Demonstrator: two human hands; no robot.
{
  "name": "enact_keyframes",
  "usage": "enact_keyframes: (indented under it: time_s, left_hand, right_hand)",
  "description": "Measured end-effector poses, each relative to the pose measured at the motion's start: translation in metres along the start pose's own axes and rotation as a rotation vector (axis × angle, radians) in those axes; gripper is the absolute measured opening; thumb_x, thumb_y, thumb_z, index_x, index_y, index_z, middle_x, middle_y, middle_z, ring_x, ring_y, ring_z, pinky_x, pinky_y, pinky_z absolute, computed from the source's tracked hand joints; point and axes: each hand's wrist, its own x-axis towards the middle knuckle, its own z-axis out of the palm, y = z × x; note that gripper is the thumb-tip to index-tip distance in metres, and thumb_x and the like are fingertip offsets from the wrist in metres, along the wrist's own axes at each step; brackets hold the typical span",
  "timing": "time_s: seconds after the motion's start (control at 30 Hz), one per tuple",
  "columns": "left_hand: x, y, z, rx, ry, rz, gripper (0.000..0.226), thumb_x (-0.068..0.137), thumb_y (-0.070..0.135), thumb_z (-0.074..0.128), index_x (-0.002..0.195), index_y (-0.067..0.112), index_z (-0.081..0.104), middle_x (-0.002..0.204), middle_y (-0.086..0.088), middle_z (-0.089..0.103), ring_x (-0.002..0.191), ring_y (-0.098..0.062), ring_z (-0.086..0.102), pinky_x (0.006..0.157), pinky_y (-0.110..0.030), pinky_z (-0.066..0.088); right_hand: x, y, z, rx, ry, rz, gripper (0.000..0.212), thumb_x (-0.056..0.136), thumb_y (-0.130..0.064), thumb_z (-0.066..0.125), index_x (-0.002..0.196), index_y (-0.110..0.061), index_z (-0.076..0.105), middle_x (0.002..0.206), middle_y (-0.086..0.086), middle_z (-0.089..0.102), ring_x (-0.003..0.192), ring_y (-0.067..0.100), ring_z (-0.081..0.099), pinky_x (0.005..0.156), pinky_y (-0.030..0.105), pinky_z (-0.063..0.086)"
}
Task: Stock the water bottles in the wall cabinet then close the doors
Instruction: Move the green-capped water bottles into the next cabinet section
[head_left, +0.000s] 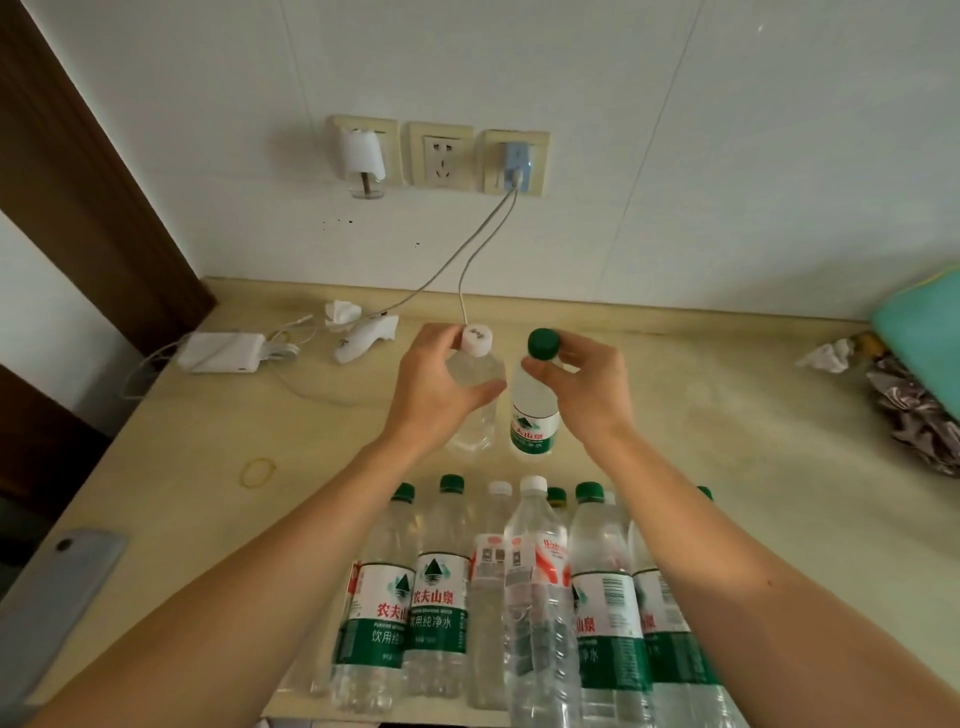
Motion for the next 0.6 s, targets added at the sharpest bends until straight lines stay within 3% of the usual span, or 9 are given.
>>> enact_keyframes:
  time_s: [0.1,0.23,0.37,0.47,0.6]
  left_hand:
    - [-0.001,-0.012,0.010,0.034,0.017,-0.002,0.052,0.071,0.026,0.091,0.115,0.019,0.064,0.115,0.003,0.060,0.098,0.002,0.050,0.082,0.000,0.034]
    - [-0.009,-0.026,0.017,0.047,0.013,-0.024,0.052,0.072,0.024,0.090,0.116,0.018,0.062,0.116,0.002,0.058,0.104,-0.009,0.054,0.084,-0.005,0.037]
    - [-0.012,-0.037,0.015,0.021,0.000,-0.071,0.056,0.075,0.028,0.089,0.119,0.025,0.055,0.120,0.004,0.057,0.109,-0.007,0.051,0.084,-0.008,0.036]
    - [-0.015,-0.043,0.014,0.008,-0.068,-0.123,0.061,0.075,0.034,0.089,0.121,0.030,0.049,0.125,0.006,0.056,0.114,-0.008,0.051,0.090,-0.018,0.039]
    - [-0.026,-0.049,0.019,-0.001,-0.089,-0.229,0.086,0.073,0.038,0.090,0.142,0.026,0.040,0.139,0.006,0.050,0.127,-0.011,0.047,0.104,-0.032,0.042]
  right_hand:
    - [0.002,0.016,0.001,-0.014,0.008,0.032,0.033,0.085,-0.020,0.081,0.117,-0.022,0.075,0.105,-0.011,0.072,0.111,0.011,0.063,0.095,0.028,0.047]
    - [0.005,0.028,-0.003,0.022,0.038,0.051,0.035,0.085,-0.020,0.080,0.120,-0.021,0.073,0.099,-0.020,0.069,0.107,0.006,0.063,0.088,0.019,0.044]
    - [0.008,0.033,-0.008,-0.027,0.016,0.037,0.034,0.087,-0.026,0.079,0.119,-0.023,0.070,0.098,-0.027,0.066,0.099,-0.007,0.060,0.079,0.011,0.042]
    - [0.009,0.038,-0.013,-0.064,-0.031,0.061,0.044,0.084,-0.035,0.081,0.122,-0.021,0.065,0.108,-0.019,0.068,0.102,0.000,0.061,0.077,0.016,0.044]
    - [0.005,0.053,-0.015,-0.116,-0.152,0.159,0.075,0.076,-0.037,0.088,0.139,-0.022,0.049,0.121,-0.012,0.061,0.110,0.012,0.060,0.088,0.029,0.050]
